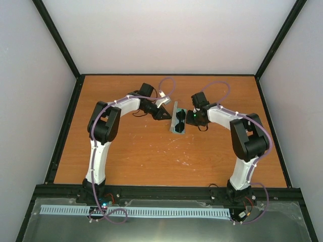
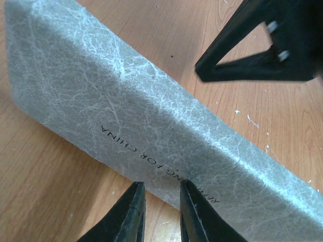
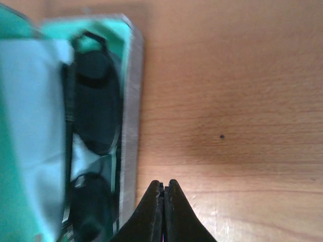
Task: Organize the sunglasses
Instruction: Close the sunglasses case at the center of the board.
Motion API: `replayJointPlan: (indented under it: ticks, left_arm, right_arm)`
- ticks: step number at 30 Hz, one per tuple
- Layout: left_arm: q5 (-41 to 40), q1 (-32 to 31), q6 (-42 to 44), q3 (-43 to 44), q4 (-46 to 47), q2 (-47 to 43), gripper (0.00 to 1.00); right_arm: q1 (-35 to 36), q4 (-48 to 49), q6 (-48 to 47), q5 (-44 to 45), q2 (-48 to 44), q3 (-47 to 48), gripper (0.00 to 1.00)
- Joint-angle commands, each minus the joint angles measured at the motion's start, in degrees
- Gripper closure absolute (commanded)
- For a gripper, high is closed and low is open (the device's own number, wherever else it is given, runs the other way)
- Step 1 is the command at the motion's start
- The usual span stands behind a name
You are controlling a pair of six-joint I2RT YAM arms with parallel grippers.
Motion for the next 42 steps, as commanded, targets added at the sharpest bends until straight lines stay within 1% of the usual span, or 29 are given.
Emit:
replayJointPlan:
  ticks: [1, 4, 10, 27, 42]
  left_arm:
    - [0.47, -1.24, -0.81, 2.66, -1.72, 1.62, 0.78]
    - [0.32, -1.52, -0.85, 3.45, -2.26, 2.19, 0.78]
    - [-0.02, -1.88, -0.89, 4.46, -2.77, 2.92, 0.78]
    - [-0.58, -5.33, -0.89, 7.51, -4.02, 7.05, 0.78]
    - [-0.38, -7.36, -1.08, 7.83, -4.12, 9.56, 0.78]
  right_arm:
    - [-0.13, 3.48, -0.26, -0.79, 4.44, -0.65, 0.97]
    - [-0.07, 4.82, -0.08, -2.54, 7.1, 0.23, 0.97]
    - [-0.03, 6.98, 0.18, -5.14, 9.32, 0.05, 0.97]
    - [0.55, 14.19, 2.1, -12.32, 4.37, -4.44, 0.97]
    - [1.95, 17.22, 2.74, -14.41, 4.04, -6.02, 0.97]
